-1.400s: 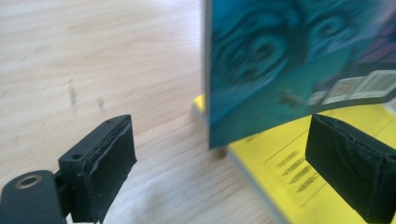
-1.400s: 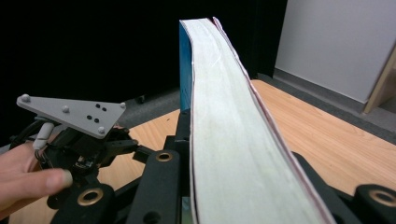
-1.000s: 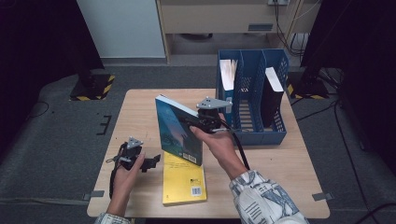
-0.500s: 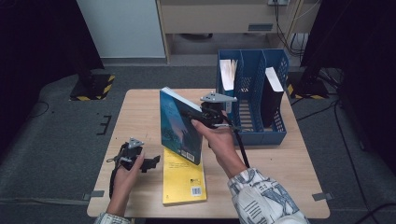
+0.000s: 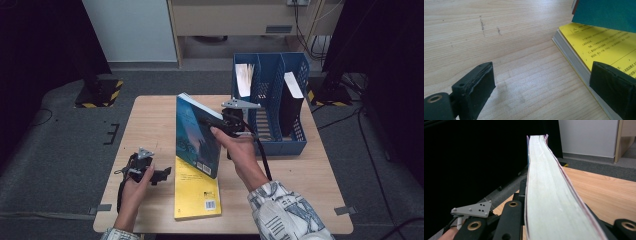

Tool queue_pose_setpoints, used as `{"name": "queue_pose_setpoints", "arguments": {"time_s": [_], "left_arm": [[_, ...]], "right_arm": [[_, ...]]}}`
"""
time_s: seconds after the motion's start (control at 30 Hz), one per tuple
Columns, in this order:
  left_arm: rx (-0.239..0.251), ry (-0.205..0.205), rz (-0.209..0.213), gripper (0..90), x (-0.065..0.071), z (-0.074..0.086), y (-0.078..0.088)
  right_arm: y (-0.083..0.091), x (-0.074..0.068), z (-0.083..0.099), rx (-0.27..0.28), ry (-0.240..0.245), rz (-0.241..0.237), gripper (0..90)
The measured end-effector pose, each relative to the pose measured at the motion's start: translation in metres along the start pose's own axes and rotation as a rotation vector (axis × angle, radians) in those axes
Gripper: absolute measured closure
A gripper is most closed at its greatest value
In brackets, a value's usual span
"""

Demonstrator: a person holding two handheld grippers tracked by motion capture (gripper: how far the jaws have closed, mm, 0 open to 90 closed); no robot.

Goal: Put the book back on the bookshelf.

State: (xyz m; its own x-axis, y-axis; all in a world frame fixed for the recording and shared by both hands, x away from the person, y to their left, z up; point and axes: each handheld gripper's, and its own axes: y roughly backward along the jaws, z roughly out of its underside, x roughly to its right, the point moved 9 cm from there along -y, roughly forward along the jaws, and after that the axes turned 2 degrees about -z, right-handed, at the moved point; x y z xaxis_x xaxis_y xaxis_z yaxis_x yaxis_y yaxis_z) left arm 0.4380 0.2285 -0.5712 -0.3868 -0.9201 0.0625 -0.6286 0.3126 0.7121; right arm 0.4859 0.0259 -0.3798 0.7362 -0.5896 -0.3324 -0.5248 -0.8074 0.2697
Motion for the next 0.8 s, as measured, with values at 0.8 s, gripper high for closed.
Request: {"name": "queue_pose_setpoints", "arguments": {"time_s": [0.8], "left_arm": [[-0.021, 0.013, -0.017, 5.8, -0.004, 0.005, -0.004]], "right_arm": [[0.039, 0.002, 0.004, -0.01, 0.025, 0.023, 73.8]]}}
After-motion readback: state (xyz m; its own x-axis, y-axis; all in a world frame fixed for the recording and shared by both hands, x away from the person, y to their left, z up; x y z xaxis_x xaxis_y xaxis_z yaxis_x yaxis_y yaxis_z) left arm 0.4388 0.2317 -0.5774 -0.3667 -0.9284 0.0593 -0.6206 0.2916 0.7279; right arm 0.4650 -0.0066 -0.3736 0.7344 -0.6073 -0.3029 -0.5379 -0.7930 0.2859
